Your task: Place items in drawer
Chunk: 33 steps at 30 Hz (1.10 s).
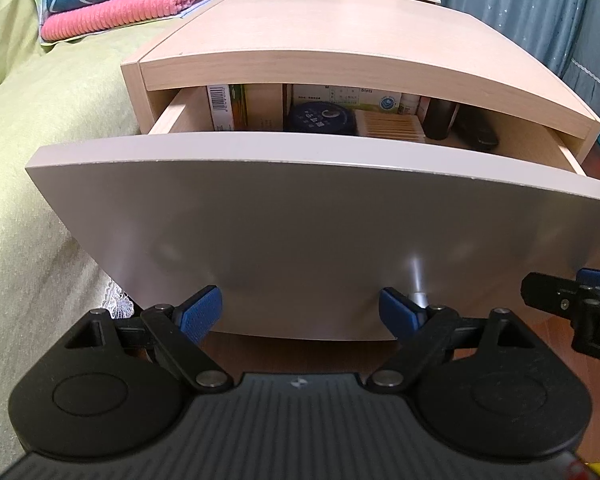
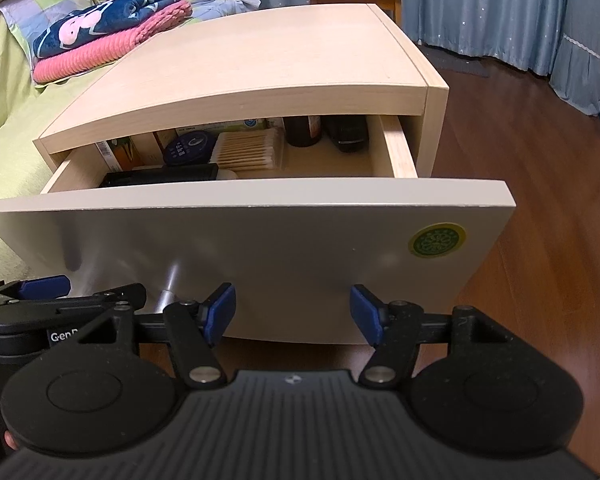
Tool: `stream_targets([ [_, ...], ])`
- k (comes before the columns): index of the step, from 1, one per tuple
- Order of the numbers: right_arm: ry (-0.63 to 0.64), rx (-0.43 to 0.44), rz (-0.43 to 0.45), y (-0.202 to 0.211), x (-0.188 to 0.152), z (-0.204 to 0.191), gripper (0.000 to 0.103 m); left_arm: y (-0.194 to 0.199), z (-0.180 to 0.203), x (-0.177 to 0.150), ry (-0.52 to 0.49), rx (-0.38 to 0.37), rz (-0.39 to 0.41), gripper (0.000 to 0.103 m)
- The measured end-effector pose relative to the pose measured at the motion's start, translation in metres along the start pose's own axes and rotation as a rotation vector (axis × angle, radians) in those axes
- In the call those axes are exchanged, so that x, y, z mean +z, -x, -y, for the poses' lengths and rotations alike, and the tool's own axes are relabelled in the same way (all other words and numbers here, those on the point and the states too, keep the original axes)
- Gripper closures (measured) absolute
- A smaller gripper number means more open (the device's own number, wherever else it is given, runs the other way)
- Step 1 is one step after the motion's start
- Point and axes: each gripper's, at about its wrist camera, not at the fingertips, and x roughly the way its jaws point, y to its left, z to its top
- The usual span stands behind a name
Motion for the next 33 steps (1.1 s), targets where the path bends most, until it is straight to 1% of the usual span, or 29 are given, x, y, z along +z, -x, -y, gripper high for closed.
stream_targets([
  [16, 0.020, -0.018, 0.018, 0.0019, -0.0065, -0.0047, 0.043, -0.0007, -0.0011, 0.0000, 0.010, 0.003, 0.006, 0.016],
  [33, 0.010, -0.028, 0.035, 0.0016, -0.0080, -0.0080, 0.042, -0.0010, -0.0022, 0.0029, 0.023, 0.002, 0.018, 0.015],
])
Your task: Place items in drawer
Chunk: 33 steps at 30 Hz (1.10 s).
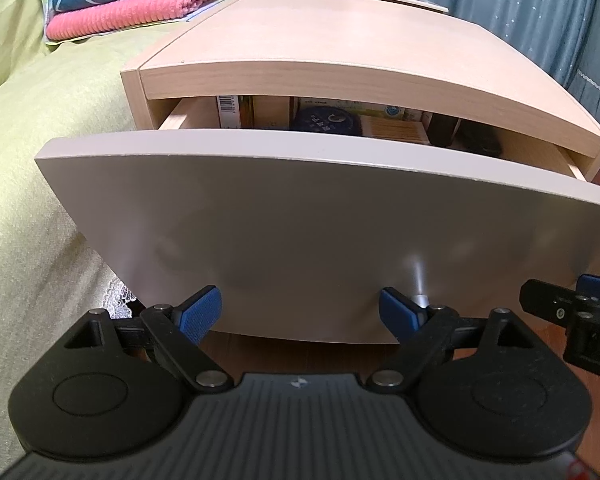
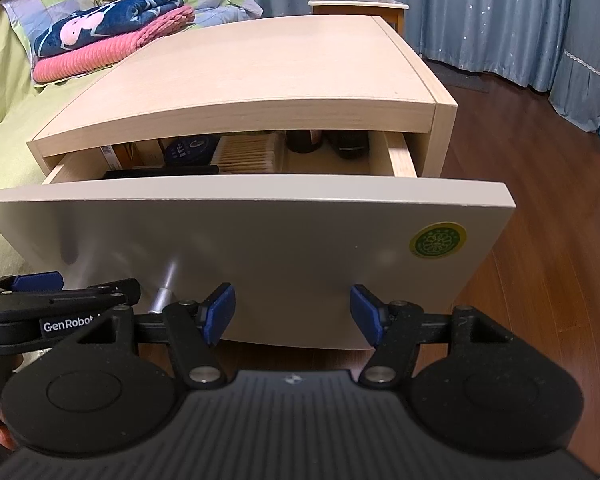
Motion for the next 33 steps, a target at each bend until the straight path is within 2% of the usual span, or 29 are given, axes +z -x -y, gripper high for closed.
stream_targets([
  [33, -0.001, -0.027, 0.013, -0.0025, 0.0022, -0.0094, 0.035, -0.0004, -0.0056, 0.0054, 0.025, -0.010, 0.030, 0.016],
])
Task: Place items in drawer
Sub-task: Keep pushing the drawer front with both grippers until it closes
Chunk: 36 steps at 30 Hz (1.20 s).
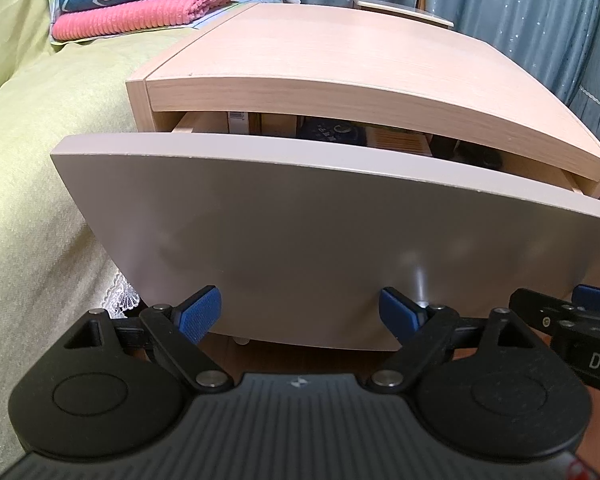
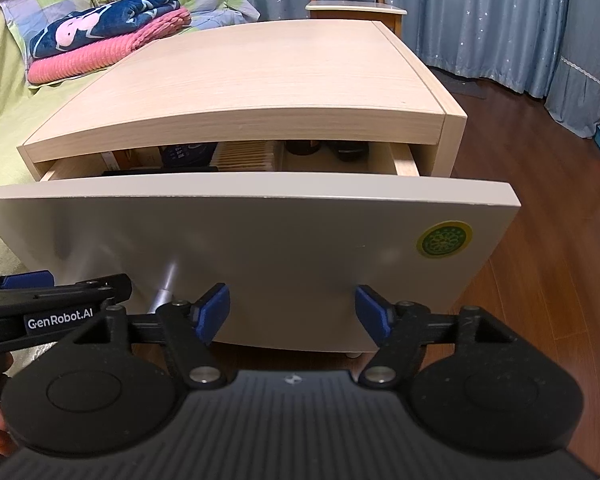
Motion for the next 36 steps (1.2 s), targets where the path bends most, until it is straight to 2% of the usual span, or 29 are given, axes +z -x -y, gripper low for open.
stream_targets([
  [36, -0.006, -0.008, 0.013, -0.008, 0.004, -0.005, 0.035, -0.010, -0.012, 0.009, 0.010, -0.006, 0.002, 0.016],
])
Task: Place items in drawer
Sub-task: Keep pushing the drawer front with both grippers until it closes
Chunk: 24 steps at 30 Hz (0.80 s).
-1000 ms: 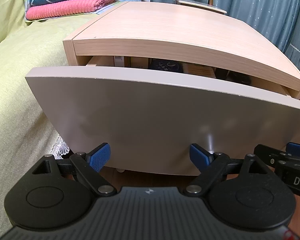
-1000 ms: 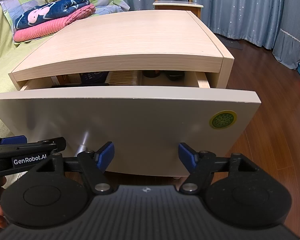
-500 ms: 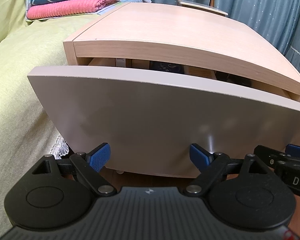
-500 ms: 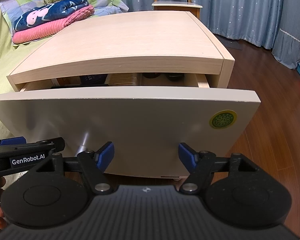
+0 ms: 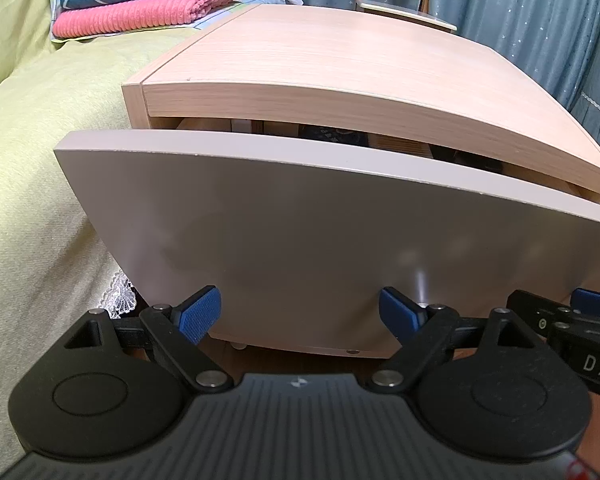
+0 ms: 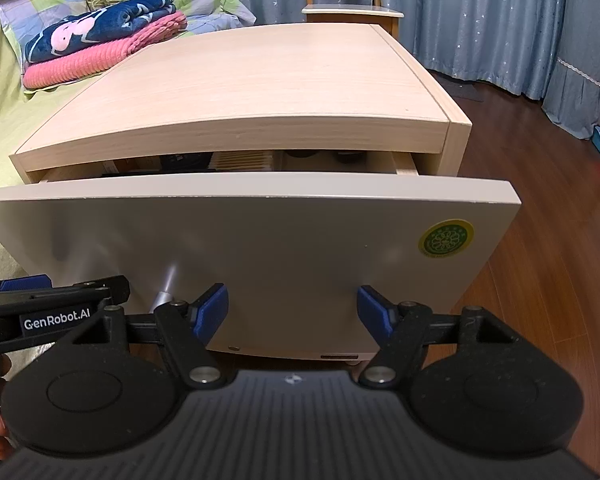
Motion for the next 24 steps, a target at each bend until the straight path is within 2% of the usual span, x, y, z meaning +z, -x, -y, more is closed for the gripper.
stream_targets([
  [24, -0.003, -0.004, 0.008, -0.0051, 0.0046, -0.0001, 0.033, -0.0078, -0.0029, 0.0076, 0.001, -0.004, -0.005, 0.015],
])
